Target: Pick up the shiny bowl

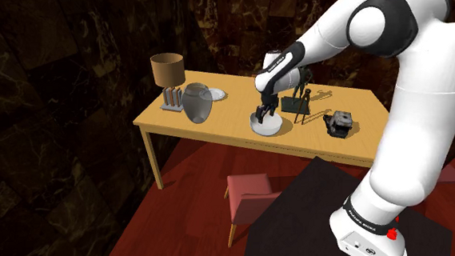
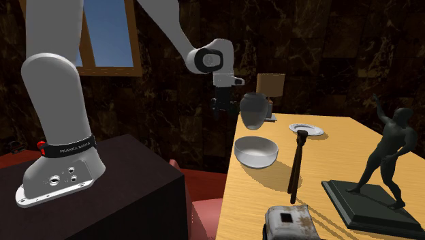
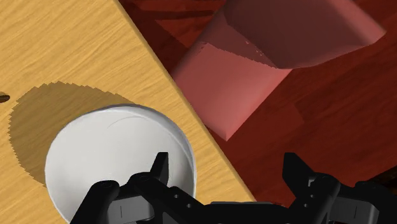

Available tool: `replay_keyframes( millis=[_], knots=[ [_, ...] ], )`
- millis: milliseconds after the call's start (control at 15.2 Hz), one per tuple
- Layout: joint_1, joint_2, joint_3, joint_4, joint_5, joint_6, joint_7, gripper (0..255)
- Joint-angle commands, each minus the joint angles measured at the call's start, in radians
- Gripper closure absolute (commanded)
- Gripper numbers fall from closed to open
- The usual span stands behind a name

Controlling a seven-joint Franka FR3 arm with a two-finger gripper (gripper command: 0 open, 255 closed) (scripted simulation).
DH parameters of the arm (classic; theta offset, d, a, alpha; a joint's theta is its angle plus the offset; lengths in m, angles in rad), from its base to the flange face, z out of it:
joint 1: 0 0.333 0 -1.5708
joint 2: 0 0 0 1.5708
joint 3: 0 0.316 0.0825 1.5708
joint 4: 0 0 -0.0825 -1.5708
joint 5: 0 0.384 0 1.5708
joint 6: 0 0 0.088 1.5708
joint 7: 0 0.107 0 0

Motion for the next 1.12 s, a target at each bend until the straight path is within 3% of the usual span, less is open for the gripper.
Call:
replay_keyframes(
  millis=[0, 396, 1056],
  knots=[
    [-0.015, 0.082, 0.013, 0.07, 0.03, 0.016, -0.028, 0],
    [-0.077, 0.318, 0.058, 0.289, 0.091, 0.047, -0.094, 0],
    [-0.095, 0.415, 0.079, 0.324, 0.11, 0.111, -0.106, 0]
  ],
)
